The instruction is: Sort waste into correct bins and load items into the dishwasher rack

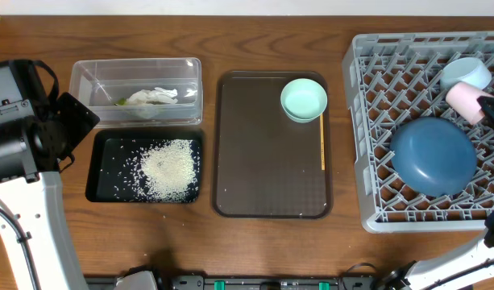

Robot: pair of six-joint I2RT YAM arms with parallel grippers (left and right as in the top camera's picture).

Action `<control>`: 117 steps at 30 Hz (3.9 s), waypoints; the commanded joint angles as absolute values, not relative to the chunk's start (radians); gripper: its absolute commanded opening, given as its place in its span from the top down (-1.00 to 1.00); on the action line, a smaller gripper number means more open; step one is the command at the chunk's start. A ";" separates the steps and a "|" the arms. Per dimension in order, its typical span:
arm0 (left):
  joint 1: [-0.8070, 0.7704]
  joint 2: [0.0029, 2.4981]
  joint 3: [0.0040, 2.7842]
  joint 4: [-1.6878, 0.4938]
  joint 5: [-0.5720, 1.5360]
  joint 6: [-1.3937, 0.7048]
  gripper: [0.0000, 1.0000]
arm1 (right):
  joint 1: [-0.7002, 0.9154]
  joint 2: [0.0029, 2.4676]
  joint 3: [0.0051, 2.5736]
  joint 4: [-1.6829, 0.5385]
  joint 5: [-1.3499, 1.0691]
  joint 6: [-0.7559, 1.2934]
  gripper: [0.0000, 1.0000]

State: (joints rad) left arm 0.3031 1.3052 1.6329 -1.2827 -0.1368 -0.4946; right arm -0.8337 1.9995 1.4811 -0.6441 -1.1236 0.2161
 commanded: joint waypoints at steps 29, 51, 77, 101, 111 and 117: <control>0.307 1.302 1.639 -1.287 -0.142 -0.495 -0.87 | -1.043 1.992 1.576 -0.869 -0.900 0.216 0.91; 0.307 1.302 1.639 -1.287 -0.142 -0.495 -0.87 | -0.478 1.765 1.602 -0.922 -0.130 0.257 0.98; 0.307 1.302 1.639 -1.287 -0.142 -0.495 -0.87 | -0.550 1.839 1.603 -0.964 0.157 0.376 0.98; 0.307 1.302 1.639 -1.287 -0.142 -0.495 -0.87 | -0.575 1.792 1.900 -1.174 -0.419 0.155 0.82; 0.307 1.302 1.639 -1.287 -0.142 -0.495 -0.86 | -0.245 1.715 1.898 -1.154 -0.584 0.018 -0.57; 0.307 1.302 1.639 -1.287 -0.142 -0.495 -0.87 | 0.036 1.763 1.886 -1.088 -0.394 0.030 -0.99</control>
State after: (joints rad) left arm 0.3031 1.3052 1.6329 -1.2831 -0.1368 -0.4946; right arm -0.0616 1.7401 1.8832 -1.1030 -0.4957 0.0395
